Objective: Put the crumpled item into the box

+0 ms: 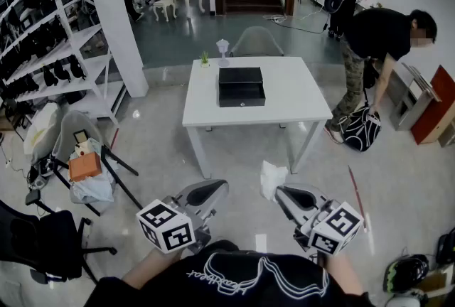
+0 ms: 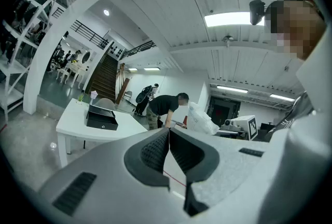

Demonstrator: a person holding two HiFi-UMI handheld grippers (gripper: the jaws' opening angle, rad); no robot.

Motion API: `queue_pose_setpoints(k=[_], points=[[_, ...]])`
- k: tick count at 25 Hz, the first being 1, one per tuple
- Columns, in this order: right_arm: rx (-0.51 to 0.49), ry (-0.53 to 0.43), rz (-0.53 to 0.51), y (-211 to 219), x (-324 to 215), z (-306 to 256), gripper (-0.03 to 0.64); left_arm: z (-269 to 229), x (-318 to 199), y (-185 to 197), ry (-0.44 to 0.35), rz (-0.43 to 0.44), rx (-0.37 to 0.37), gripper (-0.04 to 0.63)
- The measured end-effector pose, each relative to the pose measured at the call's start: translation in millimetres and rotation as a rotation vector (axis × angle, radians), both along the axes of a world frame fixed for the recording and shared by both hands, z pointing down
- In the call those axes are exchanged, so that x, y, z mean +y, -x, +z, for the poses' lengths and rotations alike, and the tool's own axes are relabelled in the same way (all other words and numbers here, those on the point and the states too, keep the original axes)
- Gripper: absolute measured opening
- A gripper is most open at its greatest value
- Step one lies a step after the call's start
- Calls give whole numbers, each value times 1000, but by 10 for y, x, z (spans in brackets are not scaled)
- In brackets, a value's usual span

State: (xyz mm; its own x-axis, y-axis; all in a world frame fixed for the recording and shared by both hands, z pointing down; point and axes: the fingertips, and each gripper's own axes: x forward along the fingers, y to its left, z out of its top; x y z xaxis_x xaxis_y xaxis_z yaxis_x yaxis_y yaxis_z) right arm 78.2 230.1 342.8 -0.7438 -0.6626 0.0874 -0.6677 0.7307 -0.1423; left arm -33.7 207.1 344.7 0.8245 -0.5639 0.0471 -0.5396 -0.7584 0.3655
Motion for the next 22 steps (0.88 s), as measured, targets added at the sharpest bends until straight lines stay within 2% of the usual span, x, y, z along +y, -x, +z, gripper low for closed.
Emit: queue_pose_setpoints(k=[12, 22], points=[[-20, 9, 34, -164, 138, -19, 3, -31, 100, -200, -16, 37, 7, 8], [-13, 34, 77, -205, -185, 65, 3, 77, -221, -244, 4, 61, 21, 8]])
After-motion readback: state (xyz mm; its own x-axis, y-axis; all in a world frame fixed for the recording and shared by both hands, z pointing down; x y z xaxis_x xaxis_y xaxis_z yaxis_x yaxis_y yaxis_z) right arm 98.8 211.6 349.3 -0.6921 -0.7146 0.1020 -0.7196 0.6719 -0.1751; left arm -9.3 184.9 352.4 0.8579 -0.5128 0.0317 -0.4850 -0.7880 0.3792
